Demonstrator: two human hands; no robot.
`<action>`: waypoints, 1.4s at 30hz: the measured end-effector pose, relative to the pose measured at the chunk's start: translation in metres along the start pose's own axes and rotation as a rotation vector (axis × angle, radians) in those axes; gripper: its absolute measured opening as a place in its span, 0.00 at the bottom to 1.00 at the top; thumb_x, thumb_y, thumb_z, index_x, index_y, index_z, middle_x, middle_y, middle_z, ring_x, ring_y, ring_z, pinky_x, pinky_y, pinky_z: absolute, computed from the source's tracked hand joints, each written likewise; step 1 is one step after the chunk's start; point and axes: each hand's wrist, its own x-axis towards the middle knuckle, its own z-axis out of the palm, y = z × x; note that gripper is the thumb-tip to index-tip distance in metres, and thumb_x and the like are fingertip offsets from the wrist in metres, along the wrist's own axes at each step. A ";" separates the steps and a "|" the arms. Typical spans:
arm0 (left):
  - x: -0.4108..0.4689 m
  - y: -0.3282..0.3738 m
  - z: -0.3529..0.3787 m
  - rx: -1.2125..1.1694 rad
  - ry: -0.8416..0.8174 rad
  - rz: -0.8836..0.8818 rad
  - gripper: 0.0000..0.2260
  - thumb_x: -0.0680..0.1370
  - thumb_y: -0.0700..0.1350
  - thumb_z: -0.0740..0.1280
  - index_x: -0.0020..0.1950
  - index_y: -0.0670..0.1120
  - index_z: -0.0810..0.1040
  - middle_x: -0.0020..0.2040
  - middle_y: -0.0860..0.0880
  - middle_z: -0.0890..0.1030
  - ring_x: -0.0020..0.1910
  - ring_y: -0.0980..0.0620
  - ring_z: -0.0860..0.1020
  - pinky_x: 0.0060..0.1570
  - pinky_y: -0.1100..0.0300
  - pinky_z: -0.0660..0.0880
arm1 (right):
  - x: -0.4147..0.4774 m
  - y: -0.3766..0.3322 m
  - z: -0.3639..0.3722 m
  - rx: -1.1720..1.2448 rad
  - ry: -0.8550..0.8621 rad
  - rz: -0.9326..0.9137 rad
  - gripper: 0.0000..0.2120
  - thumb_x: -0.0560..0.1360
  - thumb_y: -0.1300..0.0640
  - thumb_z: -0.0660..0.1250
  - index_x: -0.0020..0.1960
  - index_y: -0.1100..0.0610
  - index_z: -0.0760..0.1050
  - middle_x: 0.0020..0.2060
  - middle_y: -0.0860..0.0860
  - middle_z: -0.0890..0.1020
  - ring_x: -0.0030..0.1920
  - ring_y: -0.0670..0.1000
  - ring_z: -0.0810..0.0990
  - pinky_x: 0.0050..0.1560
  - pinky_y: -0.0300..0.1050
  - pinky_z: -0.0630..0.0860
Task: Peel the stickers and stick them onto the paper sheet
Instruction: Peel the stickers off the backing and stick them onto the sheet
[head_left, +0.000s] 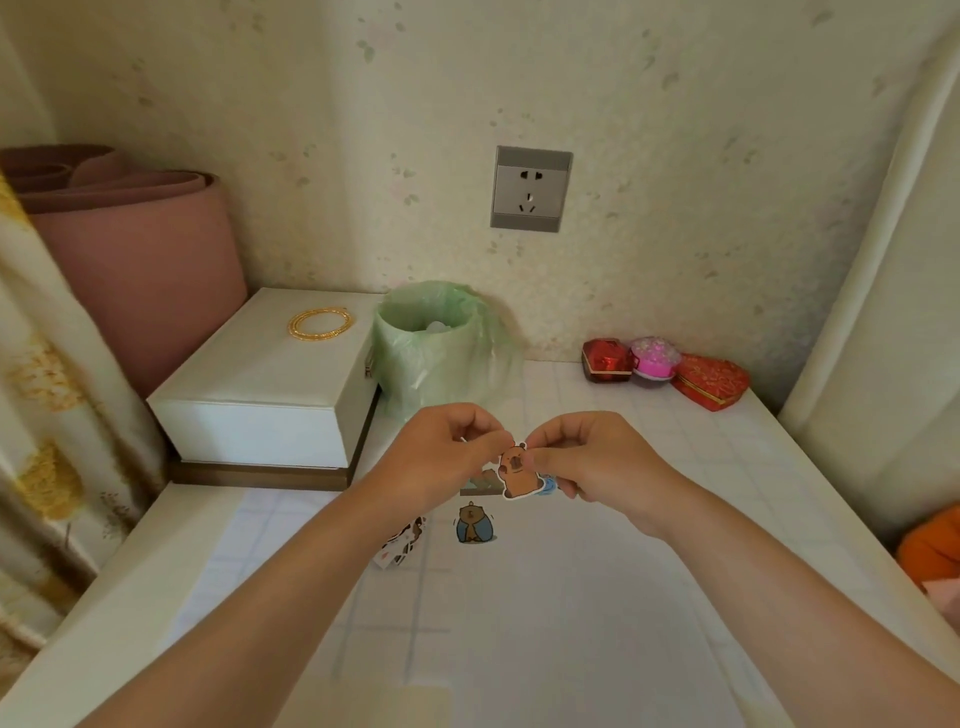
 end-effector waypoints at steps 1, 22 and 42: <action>0.001 0.001 0.002 0.006 0.002 -0.008 0.04 0.76 0.46 0.71 0.42 0.49 0.84 0.39 0.52 0.85 0.34 0.60 0.78 0.47 0.60 0.77 | 0.000 0.000 -0.001 0.001 0.006 -0.002 0.02 0.74 0.61 0.73 0.45 0.60 0.83 0.27 0.47 0.81 0.25 0.46 0.70 0.24 0.32 0.65; 0.010 -0.024 0.006 0.382 -0.030 0.018 0.06 0.82 0.51 0.62 0.53 0.57 0.79 0.48 0.59 0.81 0.47 0.59 0.78 0.53 0.60 0.76 | -0.001 0.027 -0.016 0.000 0.041 0.285 0.04 0.72 0.59 0.76 0.46 0.58 0.85 0.37 0.52 0.84 0.27 0.47 0.71 0.27 0.39 0.60; 0.001 -0.063 -0.002 0.933 -0.238 0.280 0.36 0.68 0.68 0.70 0.73 0.59 0.68 0.65 0.61 0.68 0.61 0.57 0.64 0.61 0.60 0.64 | 0.012 0.049 0.032 -0.215 0.203 0.199 0.05 0.67 0.53 0.79 0.38 0.53 0.86 0.35 0.49 0.85 0.33 0.46 0.76 0.33 0.40 0.68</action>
